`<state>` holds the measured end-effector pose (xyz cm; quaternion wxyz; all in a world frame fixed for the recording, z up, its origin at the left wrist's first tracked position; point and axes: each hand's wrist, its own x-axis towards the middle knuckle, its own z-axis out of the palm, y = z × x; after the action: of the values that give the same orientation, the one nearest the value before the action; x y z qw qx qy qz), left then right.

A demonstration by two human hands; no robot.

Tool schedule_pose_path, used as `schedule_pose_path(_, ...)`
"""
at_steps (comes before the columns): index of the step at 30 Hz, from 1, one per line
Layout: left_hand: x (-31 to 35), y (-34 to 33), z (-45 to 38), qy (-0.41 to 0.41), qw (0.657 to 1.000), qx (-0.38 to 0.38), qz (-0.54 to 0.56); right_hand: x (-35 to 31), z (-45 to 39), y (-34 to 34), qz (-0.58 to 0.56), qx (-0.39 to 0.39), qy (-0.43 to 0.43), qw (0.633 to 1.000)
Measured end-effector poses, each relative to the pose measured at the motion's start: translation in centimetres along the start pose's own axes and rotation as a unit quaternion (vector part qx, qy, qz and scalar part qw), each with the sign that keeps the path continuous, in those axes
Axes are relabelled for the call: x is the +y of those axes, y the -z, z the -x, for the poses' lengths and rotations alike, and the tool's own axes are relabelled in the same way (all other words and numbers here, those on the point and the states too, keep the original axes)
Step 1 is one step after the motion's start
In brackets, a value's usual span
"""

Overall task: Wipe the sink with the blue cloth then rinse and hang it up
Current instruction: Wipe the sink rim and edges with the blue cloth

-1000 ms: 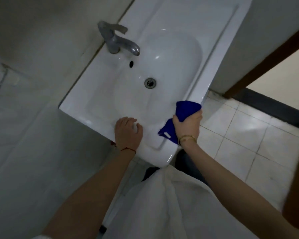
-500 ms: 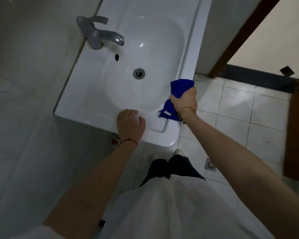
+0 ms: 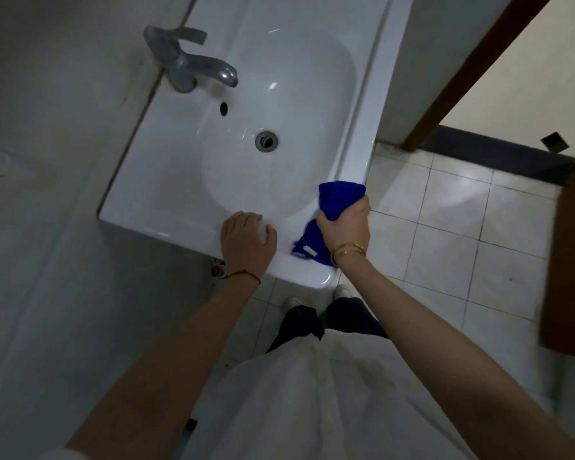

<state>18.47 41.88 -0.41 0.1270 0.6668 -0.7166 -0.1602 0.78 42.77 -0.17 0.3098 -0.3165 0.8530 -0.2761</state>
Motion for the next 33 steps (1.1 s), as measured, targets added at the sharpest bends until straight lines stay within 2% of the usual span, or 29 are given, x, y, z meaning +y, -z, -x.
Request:
schedule_pose_path(5, 0.6, 0.0, -0.3, 0.019, 1.000, -0.012, -0.021, -1.6, -5.3, 0.6, 0.012, 0.000, 0.011, 1.000)
schedule_pose_path(11, 0.3, -0.7, -0.2, 0.033, 0.999, 0.031, 0.001, -4.3, -13.9, 1.6, 0.059, -0.014, 0.026, 0.998)
schedule_pose_path(13, 0.5, -1.1, -0.2, 0.075, 0.995, 0.061, 0.019, -5.4, -16.8, 2.0, 0.108, -0.012, 0.037, 0.993)
schedule_pose_path(15, 1.2, -1.4, -0.1, 0.123, 0.988, 0.092, 0.021, -6.6, -19.2, 2.5, 0.210, -0.008, 0.065, 0.976)
schedule_pose_path(19, 3.4, -2.3, -0.1, 0.183, 0.974, 0.131, -0.023, -8.6, -22.7, 3.6, 0.389, 0.005, 0.148, 0.909)
schedule_pose_path(21, 4.1, -2.4, -0.1, 0.223, 0.962, 0.153, -0.027, -8.9, -23.5, 4.0, 0.444, 0.005, 0.226, 0.867)
schedule_pose_path(25, 6.1, -2.7, 0.8, 0.290, 0.944, 0.156, -0.014, -8.5, -24.0, 4.8, 0.439, -0.118, 0.416, 0.787)
schedule_pose_path(27, 7.1, -3.1, 1.4, 0.312, 0.935, 0.166, -0.004, -7.8, -23.6, 5.4, 0.404, -0.183, 0.480, 0.756)
schedule_pose_path(30, 8.6, -3.8, 2.7, 0.320, 0.930, 0.181, 0.000, -5.9, -20.7, 6.6, 0.332, -0.321, 0.550, 0.696)
schedule_pose_path(31, 9.0, -4.1, 3.2, 0.322, 0.929, 0.185, -0.003, -5.3, -19.2, 6.8, 0.309, -0.366, 0.570, 0.667)
schedule_pose_path(33, 9.8, -4.5, 4.0, 0.340, 0.922, 0.188, 0.001, -4.4, -16.2, 6.4, 0.297, -0.432, 0.618, 0.586)
